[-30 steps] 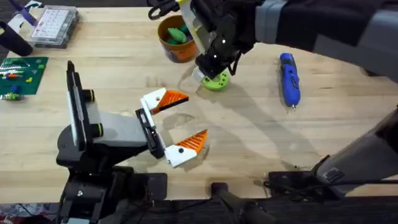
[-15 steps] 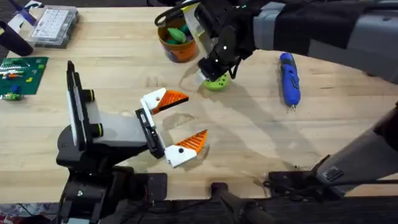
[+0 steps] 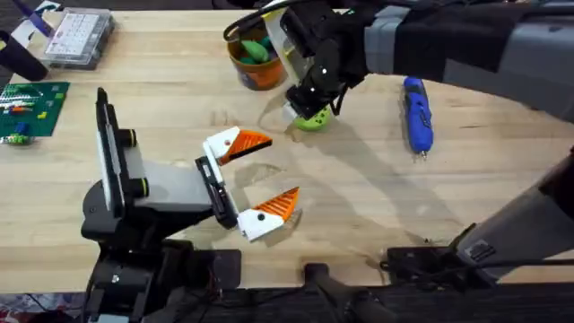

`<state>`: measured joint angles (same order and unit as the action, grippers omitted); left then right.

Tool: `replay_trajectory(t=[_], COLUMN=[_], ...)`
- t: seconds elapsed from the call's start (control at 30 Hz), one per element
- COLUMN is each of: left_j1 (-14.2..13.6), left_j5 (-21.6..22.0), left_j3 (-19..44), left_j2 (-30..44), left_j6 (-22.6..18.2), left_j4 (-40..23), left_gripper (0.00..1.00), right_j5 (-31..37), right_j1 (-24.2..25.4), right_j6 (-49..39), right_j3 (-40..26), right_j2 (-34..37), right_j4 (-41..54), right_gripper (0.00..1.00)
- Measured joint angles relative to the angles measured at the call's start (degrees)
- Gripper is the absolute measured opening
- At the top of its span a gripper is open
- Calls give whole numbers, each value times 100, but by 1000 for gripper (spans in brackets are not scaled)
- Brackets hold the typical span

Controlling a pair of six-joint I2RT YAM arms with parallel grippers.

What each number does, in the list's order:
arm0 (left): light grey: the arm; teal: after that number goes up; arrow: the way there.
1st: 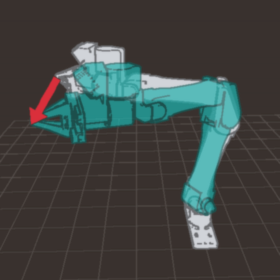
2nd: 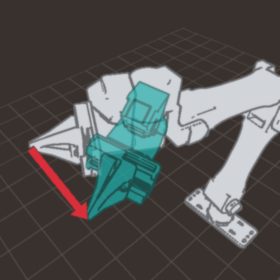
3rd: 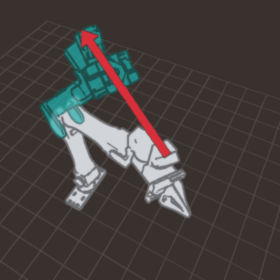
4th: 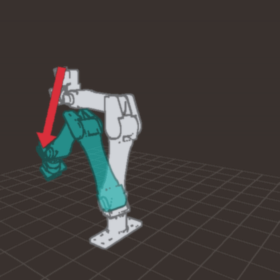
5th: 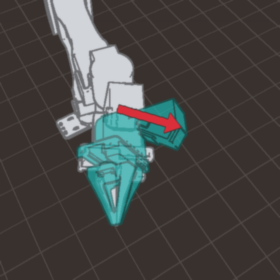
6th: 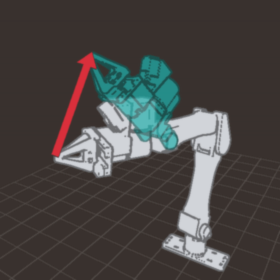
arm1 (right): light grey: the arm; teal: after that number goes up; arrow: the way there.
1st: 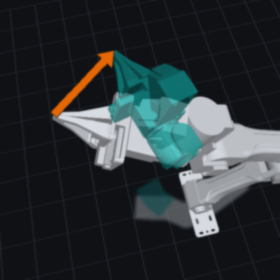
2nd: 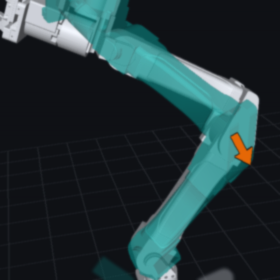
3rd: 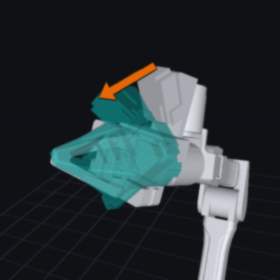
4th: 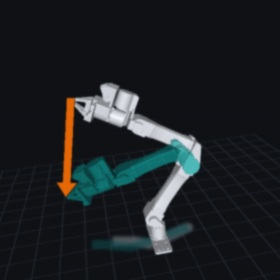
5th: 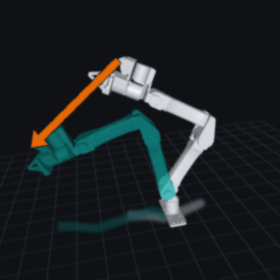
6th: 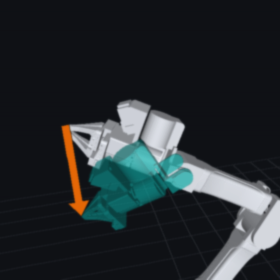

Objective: Pick up the gripper from the table and insert it into the empty holder that is missing its gripper. Then pick up a screw, insert it into the mounting hole, and use the screwdriver to tighten it. Finally, clean up the table by picking up the vegetable and placing it into the bucket.

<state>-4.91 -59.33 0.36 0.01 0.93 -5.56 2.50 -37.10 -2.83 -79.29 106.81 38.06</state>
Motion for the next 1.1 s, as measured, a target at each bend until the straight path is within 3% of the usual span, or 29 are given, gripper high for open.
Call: replay_trajectory(t=[0.87,1.1], left_j1=[0,0], left_j5=[0,0], left_j3=[0,0], left_j2=[0,-1], left_j6=[0,0], left_j4=[0,0], left_gripper=[988,988], right_j5=[0,0], right_j1=[-99,-103], right_j6=[0,2], right_j3=[7,7], right_j2=[137,136], right_j4=[-35,-38], right_gripper=[460,405])
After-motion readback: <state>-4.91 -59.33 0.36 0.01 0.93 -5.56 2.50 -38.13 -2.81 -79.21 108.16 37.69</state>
